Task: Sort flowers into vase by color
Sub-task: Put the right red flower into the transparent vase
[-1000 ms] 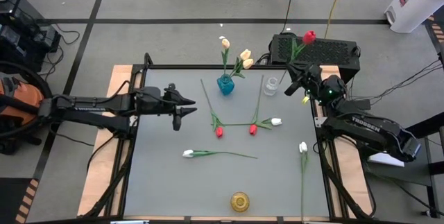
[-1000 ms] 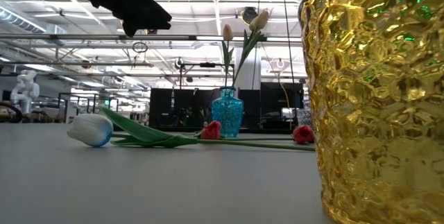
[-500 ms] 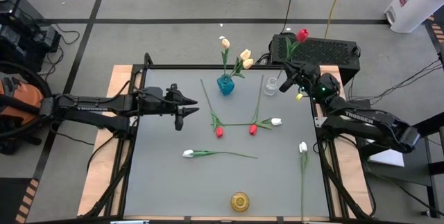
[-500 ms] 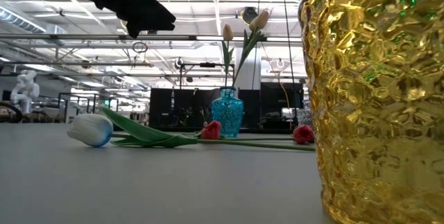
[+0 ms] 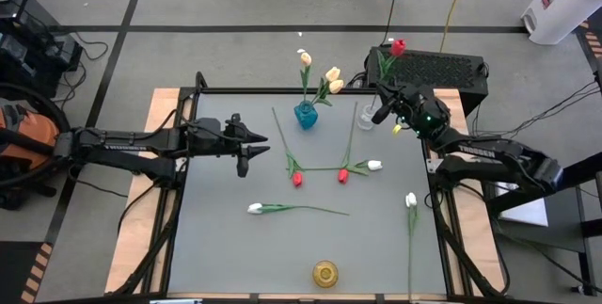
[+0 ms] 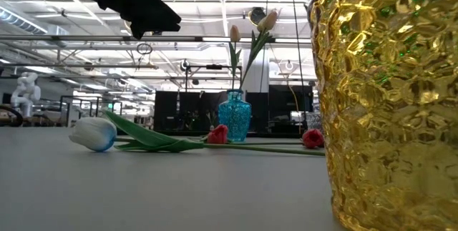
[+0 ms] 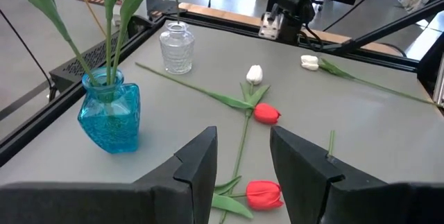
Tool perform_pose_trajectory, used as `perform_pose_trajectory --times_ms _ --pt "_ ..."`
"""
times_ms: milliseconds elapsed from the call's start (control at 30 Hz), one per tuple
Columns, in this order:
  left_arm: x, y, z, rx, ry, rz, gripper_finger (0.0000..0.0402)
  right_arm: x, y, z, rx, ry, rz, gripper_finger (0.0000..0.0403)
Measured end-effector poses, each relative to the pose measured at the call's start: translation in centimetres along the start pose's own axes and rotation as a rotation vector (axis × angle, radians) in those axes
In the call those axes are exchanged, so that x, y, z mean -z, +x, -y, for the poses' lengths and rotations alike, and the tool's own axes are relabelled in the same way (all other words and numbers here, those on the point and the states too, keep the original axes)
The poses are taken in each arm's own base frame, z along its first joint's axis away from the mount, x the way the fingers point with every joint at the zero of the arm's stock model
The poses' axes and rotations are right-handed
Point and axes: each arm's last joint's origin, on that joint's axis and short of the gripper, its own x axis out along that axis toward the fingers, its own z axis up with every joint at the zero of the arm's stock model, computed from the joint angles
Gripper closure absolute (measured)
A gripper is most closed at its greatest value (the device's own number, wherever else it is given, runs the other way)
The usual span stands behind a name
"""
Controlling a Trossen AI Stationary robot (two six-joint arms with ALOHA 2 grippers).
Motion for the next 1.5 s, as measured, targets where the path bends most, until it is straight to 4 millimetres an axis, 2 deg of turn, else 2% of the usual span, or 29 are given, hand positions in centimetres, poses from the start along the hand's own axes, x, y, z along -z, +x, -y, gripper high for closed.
perform_pose_trajectory --times_ms 1000,1300,1500 --pt "0.0 0.0 0.0 0.001 -0.001 -0.001 0.0261 1.9 0.9 0.3 0.016 0.014 -0.097 0.0403" --pt "0.0 0.0 0.0 0.001 -0.003 -0.001 0.0261 3.0 0.7 0.3 0.024 0.028 -0.213 0.0401" --pt "0.0 0.0 0.0 0.001 -0.003 -0.001 0.0261 3.1 0.7 0.1 0.014 0.031 -0.222 0.0400"
